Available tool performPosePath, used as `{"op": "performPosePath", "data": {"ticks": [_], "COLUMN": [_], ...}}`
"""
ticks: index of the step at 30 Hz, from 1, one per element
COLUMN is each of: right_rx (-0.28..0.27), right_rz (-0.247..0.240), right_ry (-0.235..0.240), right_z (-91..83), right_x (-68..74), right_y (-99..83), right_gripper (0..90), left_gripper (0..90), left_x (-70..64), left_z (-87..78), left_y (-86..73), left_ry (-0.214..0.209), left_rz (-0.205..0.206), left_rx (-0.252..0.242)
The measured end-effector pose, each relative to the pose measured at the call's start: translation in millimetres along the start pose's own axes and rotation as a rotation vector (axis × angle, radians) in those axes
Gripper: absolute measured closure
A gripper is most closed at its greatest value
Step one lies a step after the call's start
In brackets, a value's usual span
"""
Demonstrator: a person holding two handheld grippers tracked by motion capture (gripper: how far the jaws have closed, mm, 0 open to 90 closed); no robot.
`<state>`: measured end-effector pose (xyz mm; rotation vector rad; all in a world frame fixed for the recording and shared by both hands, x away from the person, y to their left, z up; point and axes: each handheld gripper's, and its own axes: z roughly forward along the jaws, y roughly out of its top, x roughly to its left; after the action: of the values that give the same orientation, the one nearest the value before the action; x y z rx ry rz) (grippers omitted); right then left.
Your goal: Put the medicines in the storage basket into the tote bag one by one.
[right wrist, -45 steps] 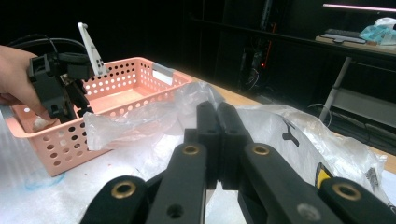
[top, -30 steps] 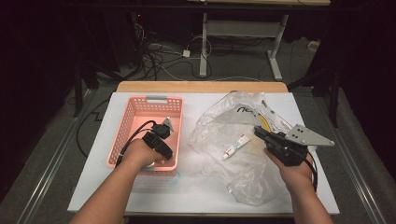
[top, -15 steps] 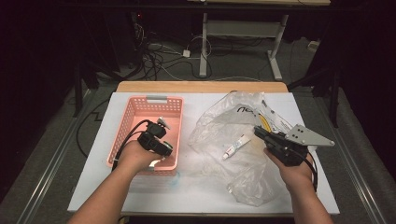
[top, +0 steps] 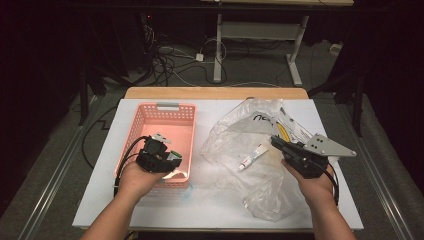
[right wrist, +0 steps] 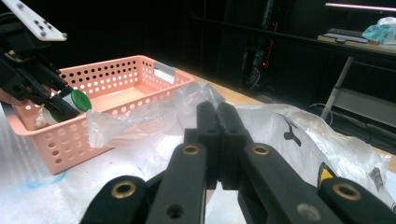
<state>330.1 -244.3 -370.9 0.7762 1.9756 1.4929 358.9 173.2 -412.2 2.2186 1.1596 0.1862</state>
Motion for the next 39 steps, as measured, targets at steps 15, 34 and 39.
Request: {"op": "performPosePath", "data": {"ticks": [15, 34, 39], "right_rx": [0.006, 0.013, 0.011], "right_rz": [-0.002, -0.009, -0.009], "right_ry": [0.003, 0.002, 0.001], "right_z": [1.2, 3.3, 2.8], "right_x": [0.2, 1.2, 1.6], "right_y": [-1.8, -3.3, -2.7], "right_gripper": [90.0, 90.0, 90.0], "left_gripper": [53.7, 53.8, 53.8], "left_x": [-12.7, -20.5, -25.5], "left_z": [-5.4, -14.8, -18.4], "left_y": [-22.6, -28.7, -26.2], "left_ry": [0.031, 0.001, -0.008], "left_rz": [0.031, 0.028, 0.035], "left_rx": [-0.136, -0.262, -0.282]}}
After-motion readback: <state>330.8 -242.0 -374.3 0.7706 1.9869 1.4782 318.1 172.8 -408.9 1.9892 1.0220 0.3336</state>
